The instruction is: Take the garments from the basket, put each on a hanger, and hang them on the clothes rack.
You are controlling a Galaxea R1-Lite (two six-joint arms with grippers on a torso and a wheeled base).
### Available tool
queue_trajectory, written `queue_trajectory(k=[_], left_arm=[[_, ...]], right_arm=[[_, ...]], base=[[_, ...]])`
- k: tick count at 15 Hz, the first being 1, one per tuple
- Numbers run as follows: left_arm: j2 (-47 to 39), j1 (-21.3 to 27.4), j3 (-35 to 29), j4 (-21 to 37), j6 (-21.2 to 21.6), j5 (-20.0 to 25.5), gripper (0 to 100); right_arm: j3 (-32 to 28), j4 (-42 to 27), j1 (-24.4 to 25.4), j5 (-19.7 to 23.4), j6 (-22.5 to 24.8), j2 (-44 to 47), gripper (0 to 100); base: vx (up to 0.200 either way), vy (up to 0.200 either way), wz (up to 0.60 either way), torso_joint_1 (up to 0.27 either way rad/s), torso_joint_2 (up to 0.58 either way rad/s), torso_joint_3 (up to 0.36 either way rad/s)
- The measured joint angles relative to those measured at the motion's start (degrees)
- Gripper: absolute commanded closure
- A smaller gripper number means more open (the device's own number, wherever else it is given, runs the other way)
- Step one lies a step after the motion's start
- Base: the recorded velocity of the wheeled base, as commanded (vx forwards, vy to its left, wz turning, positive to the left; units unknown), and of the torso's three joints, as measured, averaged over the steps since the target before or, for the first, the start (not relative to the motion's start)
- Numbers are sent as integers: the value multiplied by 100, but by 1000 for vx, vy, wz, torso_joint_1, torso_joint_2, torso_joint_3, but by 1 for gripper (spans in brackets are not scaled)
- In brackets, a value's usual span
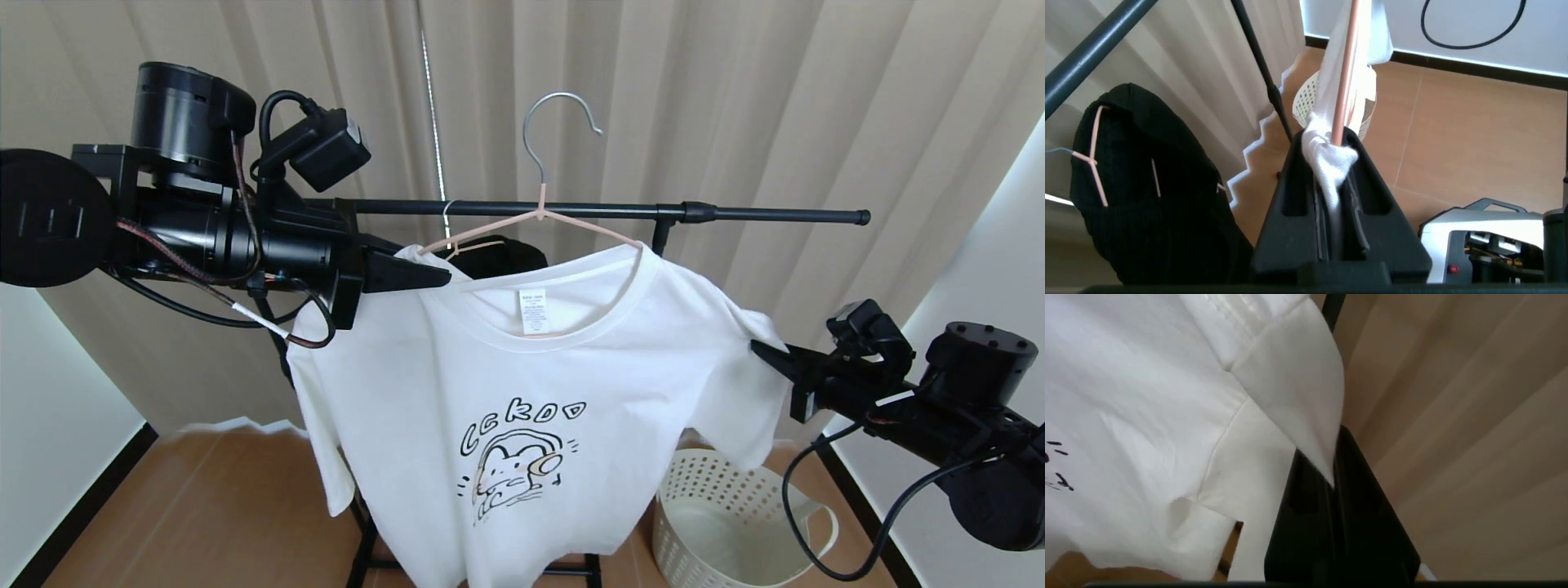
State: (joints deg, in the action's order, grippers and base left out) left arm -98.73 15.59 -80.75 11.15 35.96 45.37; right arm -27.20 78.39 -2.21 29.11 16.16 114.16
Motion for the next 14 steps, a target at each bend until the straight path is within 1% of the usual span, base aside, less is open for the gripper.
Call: queue_trajectory(k=[1,3,4,7,8,10,12,14], left_arm=[[0,2,7,0,0,0,100],[-6,13,11,0,-2,0,100],[-13,17,13,0,-5,-2,100],[-27,20,2,1,-39,-5,100],[-30,17,-4,0,-123,-5,100],[-52,15,-10,-65,-235,-5,100],[-88,15,38,-251,-263,-9,100],[-118,17,190,-530,-266,-13,100]], right_arm=[[90,2,6,138,4,-22,100],[223,2,56,204,6,-129,100],[295,6,89,223,4,-195,0],[446,15,124,397,30,-378,0],[518,13,122,564,135,-439,0],[642,20,105,727,468,-586,0],[789,20,124,881,562,-840,0],[890,-22,311,890,573,-1303,0]], base=[[0,0,0,0,0,0],[0,0,0,0,0,0],[0,0,0,0,0,0],[0,0,0,0,0,0],[0,0,0,0,0,0],[0,0,0,0,0,0],[0,0,0,0,0,0],[0,0,0,0,0,0]])
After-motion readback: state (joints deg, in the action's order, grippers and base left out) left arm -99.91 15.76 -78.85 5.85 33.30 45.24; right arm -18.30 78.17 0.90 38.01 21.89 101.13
